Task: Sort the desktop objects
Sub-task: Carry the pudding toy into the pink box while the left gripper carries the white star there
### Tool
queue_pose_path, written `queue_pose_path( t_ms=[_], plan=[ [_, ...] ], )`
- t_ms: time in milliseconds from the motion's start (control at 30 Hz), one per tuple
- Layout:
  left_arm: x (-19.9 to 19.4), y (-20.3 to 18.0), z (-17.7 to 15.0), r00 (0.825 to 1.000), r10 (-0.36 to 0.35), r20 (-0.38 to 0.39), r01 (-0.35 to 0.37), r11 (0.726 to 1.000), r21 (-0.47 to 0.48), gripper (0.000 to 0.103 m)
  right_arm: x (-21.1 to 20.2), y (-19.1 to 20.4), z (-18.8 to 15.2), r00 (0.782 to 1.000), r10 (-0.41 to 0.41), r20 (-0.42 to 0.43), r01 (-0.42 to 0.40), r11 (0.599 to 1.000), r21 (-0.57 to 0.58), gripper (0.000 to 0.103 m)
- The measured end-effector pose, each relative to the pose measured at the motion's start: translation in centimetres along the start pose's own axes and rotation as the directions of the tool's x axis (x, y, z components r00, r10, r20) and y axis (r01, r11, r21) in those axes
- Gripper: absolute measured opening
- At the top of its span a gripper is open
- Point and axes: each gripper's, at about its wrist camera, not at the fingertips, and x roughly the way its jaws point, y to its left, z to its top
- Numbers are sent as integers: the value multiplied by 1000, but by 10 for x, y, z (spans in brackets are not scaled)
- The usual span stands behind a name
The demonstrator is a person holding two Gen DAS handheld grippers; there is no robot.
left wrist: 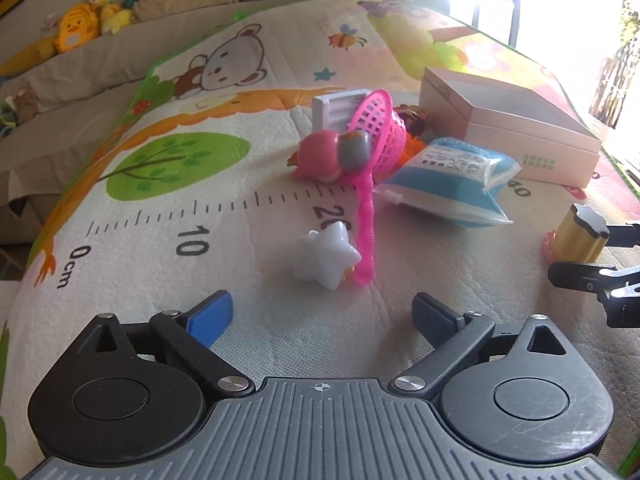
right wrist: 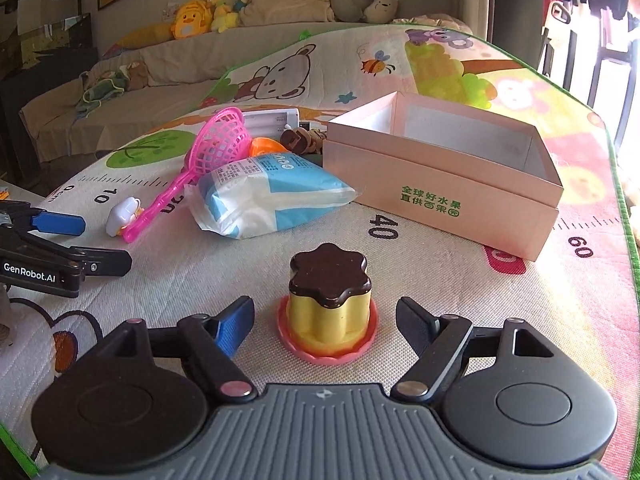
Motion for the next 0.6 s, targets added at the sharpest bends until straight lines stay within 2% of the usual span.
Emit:
queue_pose_path(
  t_ms=[267,433,500,533,567,600],
  plan=[
    [1,-1,0,1000,7,-24,-7,1000,0,103,-4,-1,-2,1000,7,27,-7,1000,9,79],
    [-14,0,-6,999,-32,36,33,999,-26,103,-5,1,-2,999,-6,31,6,1000,-2,80],
    [-14,-4,-4,999,-31,42,31,999,-15,99,-6,2,-3,999,-5,35,5,1000,-11,80],
    [-12,-6,-2,999,-29,32,29,1000,-7,88,-5,2,-3,999,-2,34,2,1000,-14,80],
    [-8,-7,1,999,-22,23,22,1000,-4,83,-5,3,-2,999,0,32,0,1000,-16,80],
    [-4,-8,4,1000,-12,16,12,1000,-6,83,-4,3,-2,1000,3,29,-2,1000,-16,80]
  ],
)
